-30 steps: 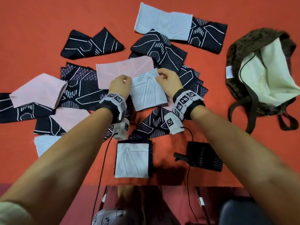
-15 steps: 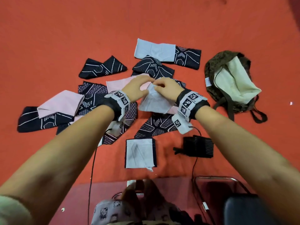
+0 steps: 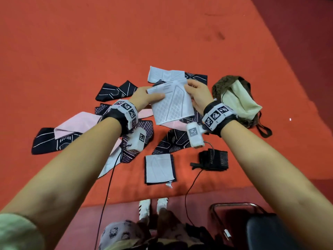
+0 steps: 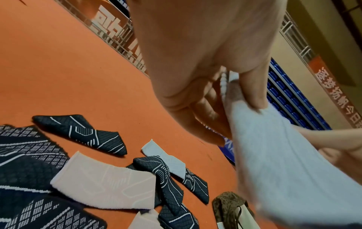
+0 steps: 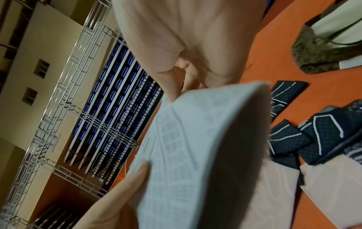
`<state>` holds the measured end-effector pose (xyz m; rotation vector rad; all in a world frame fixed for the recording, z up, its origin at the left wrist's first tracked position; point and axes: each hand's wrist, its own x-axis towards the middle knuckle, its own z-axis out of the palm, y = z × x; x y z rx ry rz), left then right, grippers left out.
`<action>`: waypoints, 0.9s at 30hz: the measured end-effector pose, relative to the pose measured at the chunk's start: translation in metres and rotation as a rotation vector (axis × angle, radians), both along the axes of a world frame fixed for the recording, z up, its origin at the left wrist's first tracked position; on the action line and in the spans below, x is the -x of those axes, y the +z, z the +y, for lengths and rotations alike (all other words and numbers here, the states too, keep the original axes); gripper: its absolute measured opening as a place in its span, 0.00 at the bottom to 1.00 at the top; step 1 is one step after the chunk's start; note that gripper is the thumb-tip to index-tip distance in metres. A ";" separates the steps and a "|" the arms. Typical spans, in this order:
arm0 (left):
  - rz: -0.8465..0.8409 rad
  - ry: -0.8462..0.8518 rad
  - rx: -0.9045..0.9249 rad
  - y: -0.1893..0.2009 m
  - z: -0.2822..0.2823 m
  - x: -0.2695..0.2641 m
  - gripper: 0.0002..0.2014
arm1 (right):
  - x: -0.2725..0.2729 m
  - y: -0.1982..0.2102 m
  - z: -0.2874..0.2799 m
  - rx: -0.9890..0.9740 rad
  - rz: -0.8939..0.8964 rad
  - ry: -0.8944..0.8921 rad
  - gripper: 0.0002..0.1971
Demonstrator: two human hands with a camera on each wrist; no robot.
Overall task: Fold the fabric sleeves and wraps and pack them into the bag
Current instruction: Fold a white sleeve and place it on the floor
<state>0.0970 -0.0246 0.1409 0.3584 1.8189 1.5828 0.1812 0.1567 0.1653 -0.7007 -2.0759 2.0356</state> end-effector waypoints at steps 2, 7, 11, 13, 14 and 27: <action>-0.036 0.037 -0.067 0.004 -0.008 -0.004 0.14 | -0.008 -0.001 -0.008 0.078 0.005 -0.017 0.10; -0.094 0.116 -0.105 -0.001 -0.022 -0.012 0.10 | -0.022 -0.008 -0.021 0.109 -0.051 0.001 0.10; -0.285 0.147 -0.187 -0.006 -0.034 -0.017 0.05 | -0.030 -0.006 -0.032 -0.013 -0.074 0.064 0.05; -0.337 0.144 -0.212 -0.012 -0.036 -0.020 0.08 | -0.035 -0.007 -0.037 0.097 -0.084 0.102 0.06; -0.337 0.140 -0.207 -0.015 -0.036 -0.024 0.10 | -0.038 -0.010 -0.039 0.144 -0.090 0.114 0.06; -0.316 0.201 0.063 -0.083 -0.053 -0.074 0.16 | -0.078 -0.081 -0.053 -0.082 -0.243 0.063 0.09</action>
